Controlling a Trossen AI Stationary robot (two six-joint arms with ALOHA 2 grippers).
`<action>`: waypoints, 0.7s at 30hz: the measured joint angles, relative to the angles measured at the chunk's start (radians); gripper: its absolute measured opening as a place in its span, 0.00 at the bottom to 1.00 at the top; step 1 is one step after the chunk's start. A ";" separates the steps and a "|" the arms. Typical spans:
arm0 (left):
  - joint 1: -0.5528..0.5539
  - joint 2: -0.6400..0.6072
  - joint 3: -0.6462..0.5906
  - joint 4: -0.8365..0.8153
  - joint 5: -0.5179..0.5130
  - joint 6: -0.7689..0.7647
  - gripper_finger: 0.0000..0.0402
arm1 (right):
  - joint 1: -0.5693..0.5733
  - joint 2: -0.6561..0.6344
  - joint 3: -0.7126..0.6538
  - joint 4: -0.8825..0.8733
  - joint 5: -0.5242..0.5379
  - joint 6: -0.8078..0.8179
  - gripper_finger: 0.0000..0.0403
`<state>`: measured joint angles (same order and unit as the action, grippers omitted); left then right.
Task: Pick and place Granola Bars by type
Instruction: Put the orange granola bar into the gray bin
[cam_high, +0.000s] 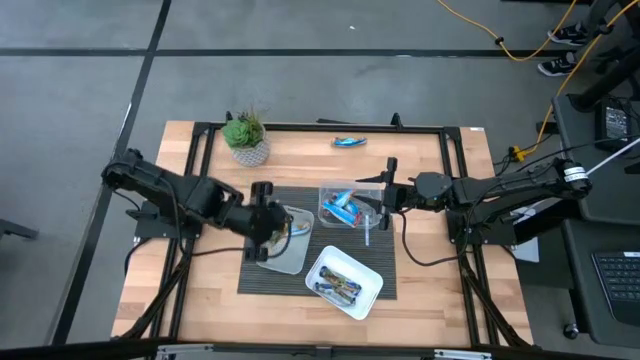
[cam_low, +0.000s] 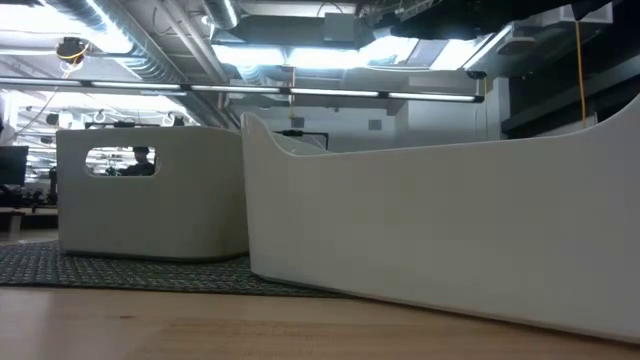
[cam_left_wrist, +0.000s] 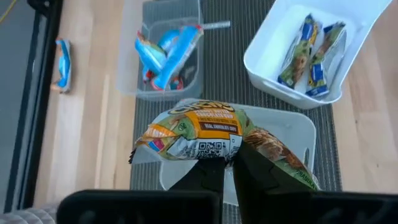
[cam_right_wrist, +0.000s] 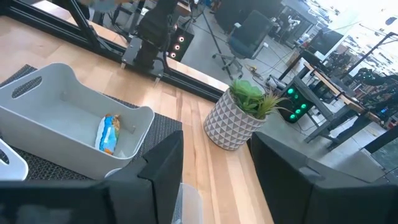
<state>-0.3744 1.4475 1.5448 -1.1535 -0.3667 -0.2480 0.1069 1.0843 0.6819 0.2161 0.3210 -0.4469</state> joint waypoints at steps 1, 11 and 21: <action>-0.013 0.012 0.000 -0.005 -0.009 -0.016 0.02 | 0.000 0.000 0.000 0.000 0.000 0.000 0.48; -0.053 0.161 -0.048 -0.031 -0.061 -0.056 0.02 | 0.000 0.000 0.000 0.001 0.000 0.006 0.48; 0.048 0.194 -0.277 0.040 -0.014 -0.047 0.02 | 0.000 0.000 0.000 0.001 0.000 0.024 0.48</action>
<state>-0.3265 1.6417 1.2681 -1.1132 -0.3802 -0.2953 0.1066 1.0843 0.6819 0.2169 0.3214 -0.4232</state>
